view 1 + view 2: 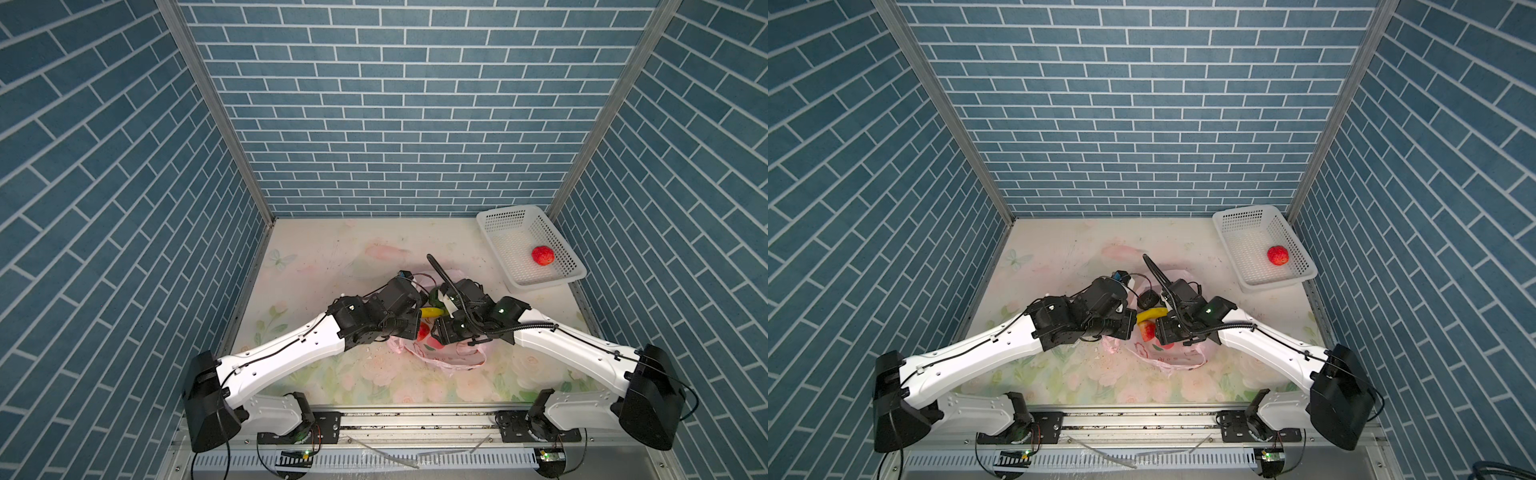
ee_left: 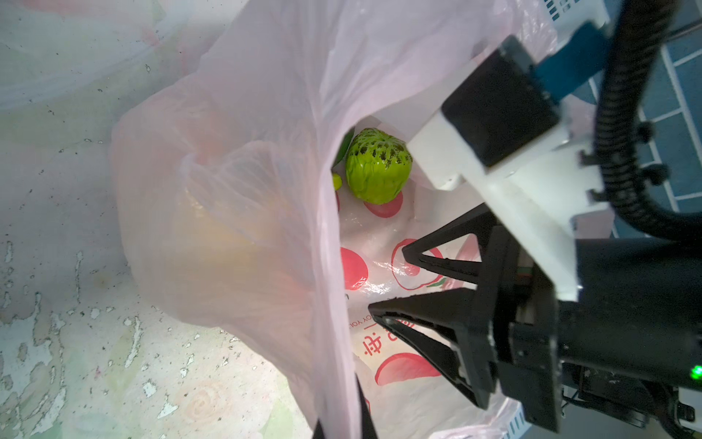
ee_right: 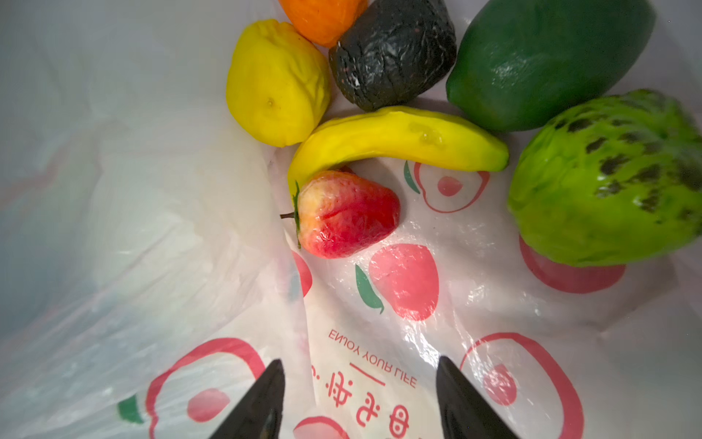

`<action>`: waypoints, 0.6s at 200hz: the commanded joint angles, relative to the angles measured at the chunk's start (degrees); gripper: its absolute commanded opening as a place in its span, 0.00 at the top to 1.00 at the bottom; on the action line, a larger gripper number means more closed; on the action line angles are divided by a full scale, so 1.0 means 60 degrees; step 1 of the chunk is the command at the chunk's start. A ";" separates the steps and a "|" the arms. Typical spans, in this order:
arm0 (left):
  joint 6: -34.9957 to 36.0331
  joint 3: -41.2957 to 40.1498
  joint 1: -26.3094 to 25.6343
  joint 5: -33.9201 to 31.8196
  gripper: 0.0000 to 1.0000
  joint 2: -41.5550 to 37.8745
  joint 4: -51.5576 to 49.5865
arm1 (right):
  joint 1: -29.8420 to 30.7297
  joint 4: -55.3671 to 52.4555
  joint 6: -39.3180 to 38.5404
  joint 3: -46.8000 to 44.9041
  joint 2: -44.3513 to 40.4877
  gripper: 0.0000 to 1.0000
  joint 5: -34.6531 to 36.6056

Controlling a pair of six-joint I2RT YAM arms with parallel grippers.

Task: Untie the knot of the plastic bag and take out the fruit
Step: Pick up the fruit from the plastic bag.

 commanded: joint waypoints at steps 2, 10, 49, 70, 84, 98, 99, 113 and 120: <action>0.0046 0.0089 0.0067 0.0059 1.00 -0.0260 0.0267 | 0.0061 0.0352 0.0283 -0.0103 0.0607 0.37 0.0106; 0.0050 0.0038 0.0064 0.0114 1.00 -0.0306 0.0371 | 0.0045 0.0408 0.0311 0.0010 0.0837 0.36 0.0119; 0.0042 -0.0260 0.0065 0.0373 1.00 -0.0433 0.0602 | -0.0100 0.0637 0.0662 0.0801 0.1981 0.34 0.0918; 0.0045 -0.0332 0.0054 0.0556 1.00 -0.0359 0.0418 | -0.0295 0.0935 0.1363 0.0926 0.2297 0.28 0.1453; 0.0026 -0.0372 0.0053 0.0656 1.00 -0.0338 0.0241 | -0.0416 0.1275 0.1989 0.0859 0.2351 0.22 0.1643; 0.0022 -0.0458 0.0053 0.0728 1.00 -0.0342 0.0168 | -0.0521 0.1664 0.2725 0.0771 0.2415 0.18 0.1781; 0.0022 -0.0463 0.0053 0.0729 1.00 -0.0348 0.0164 | -0.0523 0.1684 0.2771 0.0761 0.2416 0.18 0.1790; 0.0008 -0.0578 0.0054 0.0788 1.00 -0.0407 0.0197 | -0.0604 0.2017 0.3340 0.0780 0.2565 0.17 0.1725; 0.0007 -0.0598 0.0054 0.0814 1.00 -0.0412 0.0203 | -0.0634 0.2150 0.3592 0.0824 0.2671 0.16 0.1683</action>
